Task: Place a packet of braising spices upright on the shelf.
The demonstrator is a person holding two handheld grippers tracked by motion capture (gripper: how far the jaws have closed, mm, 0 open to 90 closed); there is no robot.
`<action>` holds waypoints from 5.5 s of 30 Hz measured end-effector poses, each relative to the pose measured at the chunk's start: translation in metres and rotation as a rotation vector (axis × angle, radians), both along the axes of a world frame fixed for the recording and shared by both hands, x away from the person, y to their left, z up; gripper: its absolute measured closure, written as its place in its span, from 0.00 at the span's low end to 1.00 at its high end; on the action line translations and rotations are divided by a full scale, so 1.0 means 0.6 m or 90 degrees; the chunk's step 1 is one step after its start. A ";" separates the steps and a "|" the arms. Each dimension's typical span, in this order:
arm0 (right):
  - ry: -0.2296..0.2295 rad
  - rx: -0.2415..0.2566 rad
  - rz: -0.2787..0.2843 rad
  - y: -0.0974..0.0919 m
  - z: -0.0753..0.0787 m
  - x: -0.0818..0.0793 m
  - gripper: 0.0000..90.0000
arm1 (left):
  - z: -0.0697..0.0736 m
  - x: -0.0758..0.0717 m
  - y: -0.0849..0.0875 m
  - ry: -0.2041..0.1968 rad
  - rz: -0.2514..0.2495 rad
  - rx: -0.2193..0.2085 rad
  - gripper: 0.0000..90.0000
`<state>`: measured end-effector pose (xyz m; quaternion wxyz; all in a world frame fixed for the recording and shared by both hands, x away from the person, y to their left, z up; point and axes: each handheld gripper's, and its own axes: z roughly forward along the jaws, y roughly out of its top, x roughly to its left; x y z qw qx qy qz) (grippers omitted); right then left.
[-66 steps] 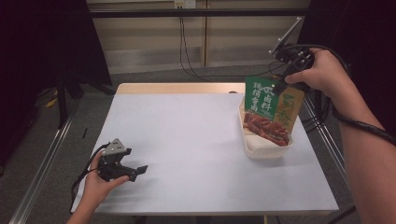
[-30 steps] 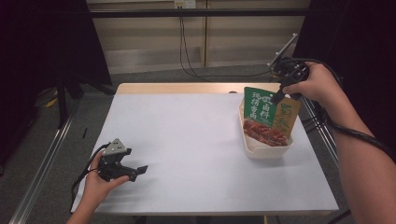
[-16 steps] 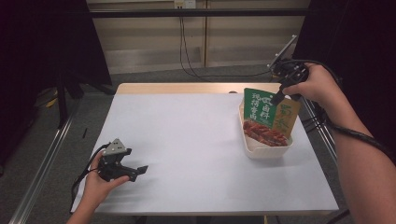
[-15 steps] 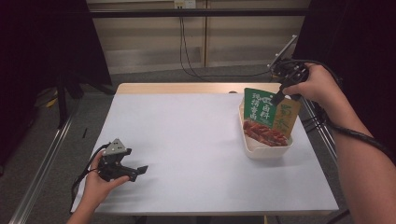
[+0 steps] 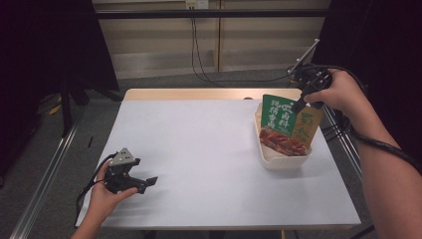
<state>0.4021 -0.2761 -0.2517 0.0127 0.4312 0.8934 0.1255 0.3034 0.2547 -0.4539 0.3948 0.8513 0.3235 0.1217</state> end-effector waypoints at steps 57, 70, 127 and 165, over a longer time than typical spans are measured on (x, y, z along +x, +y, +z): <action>-0.040 -0.017 -0.064 -0.009 0.029 0.003 0.25 | 0.000 -0.002 -0.002 0.015 -0.002 -0.003 0.05; -0.042 -0.015 -0.047 0.008 0.056 -0.005 0.20 | 0.000 -0.002 -0.002 0.013 -0.001 0.001 0.05; -0.016 0.012 0.097 0.164 -0.042 -0.012 0.20 | 0.000 -0.004 -0.002 0.014 0.001 -0.005 0.05; -0.017 0.016 0.179 0.237 -0.177 -0.043 0.18 | 0.001 -0.003 -0.001 0.012 -0.003 -0.001 0.05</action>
